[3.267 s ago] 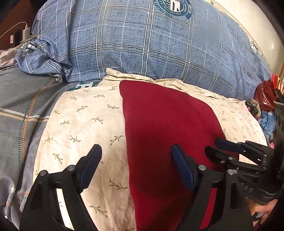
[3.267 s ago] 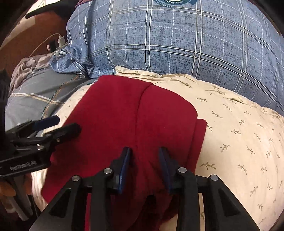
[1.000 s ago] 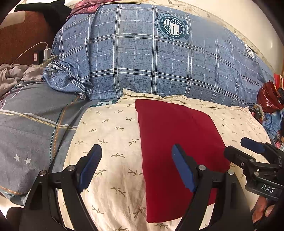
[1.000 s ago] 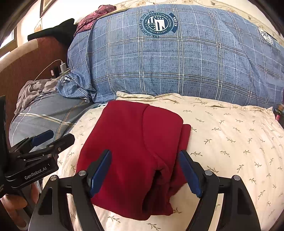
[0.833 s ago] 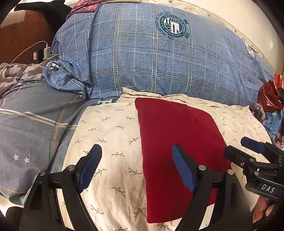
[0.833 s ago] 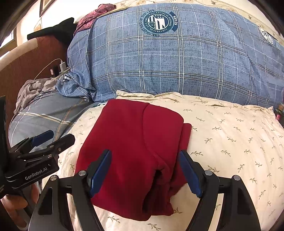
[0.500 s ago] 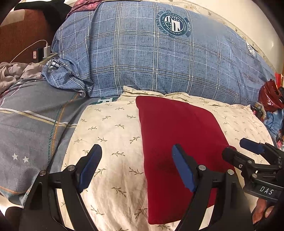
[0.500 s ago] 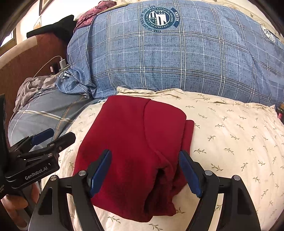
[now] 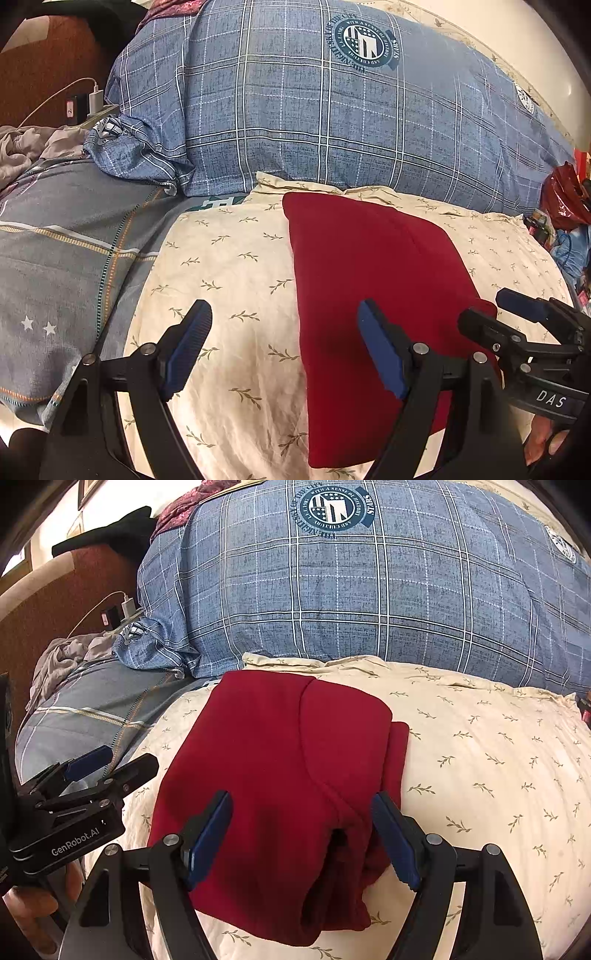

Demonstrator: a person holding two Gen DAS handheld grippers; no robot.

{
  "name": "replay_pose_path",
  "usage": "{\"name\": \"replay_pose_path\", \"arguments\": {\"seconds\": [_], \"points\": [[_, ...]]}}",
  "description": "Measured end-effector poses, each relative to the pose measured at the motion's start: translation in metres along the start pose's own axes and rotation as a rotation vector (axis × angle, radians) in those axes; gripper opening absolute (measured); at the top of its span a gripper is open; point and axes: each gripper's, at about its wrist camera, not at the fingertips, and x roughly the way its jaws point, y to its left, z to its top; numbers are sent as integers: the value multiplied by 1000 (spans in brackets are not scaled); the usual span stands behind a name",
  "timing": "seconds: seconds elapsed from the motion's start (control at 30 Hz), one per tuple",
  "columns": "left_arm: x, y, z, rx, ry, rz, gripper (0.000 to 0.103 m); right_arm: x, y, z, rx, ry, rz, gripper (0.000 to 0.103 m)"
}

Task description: Fold small clothes

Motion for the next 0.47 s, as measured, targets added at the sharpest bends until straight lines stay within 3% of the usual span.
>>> {"name": "replay_pose_path", "arguments": {"seconds": [0.47], "points": [[3,4,3,14,-7,-22,81,2,-9,2,18,6,17,79]]}}
